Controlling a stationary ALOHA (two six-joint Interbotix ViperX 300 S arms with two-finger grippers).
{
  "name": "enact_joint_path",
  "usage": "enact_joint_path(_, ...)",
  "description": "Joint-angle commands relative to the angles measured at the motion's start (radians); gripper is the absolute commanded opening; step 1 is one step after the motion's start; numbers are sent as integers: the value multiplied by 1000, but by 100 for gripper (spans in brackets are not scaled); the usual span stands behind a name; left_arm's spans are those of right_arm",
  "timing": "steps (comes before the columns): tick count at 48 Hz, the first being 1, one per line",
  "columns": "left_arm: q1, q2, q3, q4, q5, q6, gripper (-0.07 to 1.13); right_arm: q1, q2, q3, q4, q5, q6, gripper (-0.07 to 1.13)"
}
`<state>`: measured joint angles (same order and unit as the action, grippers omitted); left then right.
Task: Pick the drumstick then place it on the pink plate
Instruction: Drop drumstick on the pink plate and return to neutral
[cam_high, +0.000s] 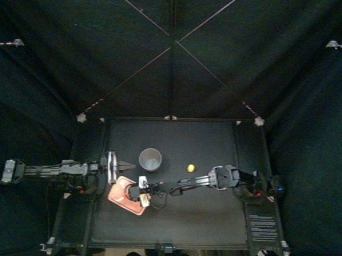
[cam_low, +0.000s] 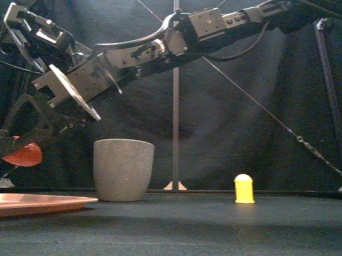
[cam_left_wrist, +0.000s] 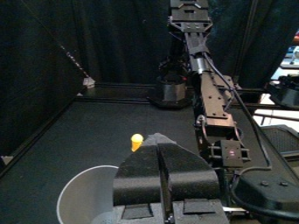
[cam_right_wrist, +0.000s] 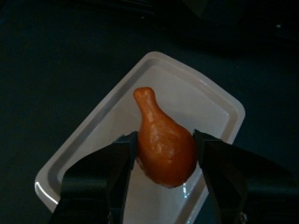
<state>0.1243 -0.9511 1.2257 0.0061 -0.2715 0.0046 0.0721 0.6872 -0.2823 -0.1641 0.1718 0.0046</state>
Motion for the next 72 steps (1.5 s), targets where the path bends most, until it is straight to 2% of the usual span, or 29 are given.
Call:
enact_joint_path(1,2,5,-9,2,-9,2,11,-6,-28,-48,-2,3,-2,84)
enact_joint_path(17,5,5,-2,2,-9,3,11,2,-28,-51,-11,8,-3,97)
enact_joint_path(31,8,5,-2,2,-9,2,11,6,-58,-38,-9,41,0,98)
enact_joint_path(43,8,5,-2,2,-9,2,11,18,-189,109,14,38,2,98)
enact_joint_path(50,8,5,0,2,-9,2,11,18,-295,252,63,21,2,98)
enact_joint_path(59,9,5,0,2,-9,2,11,21,-422,449,129,-124,2,98)
enact_joint_path(72,11,5,6,2,-9,2,11,31,-643,811,247,-588,0,98)
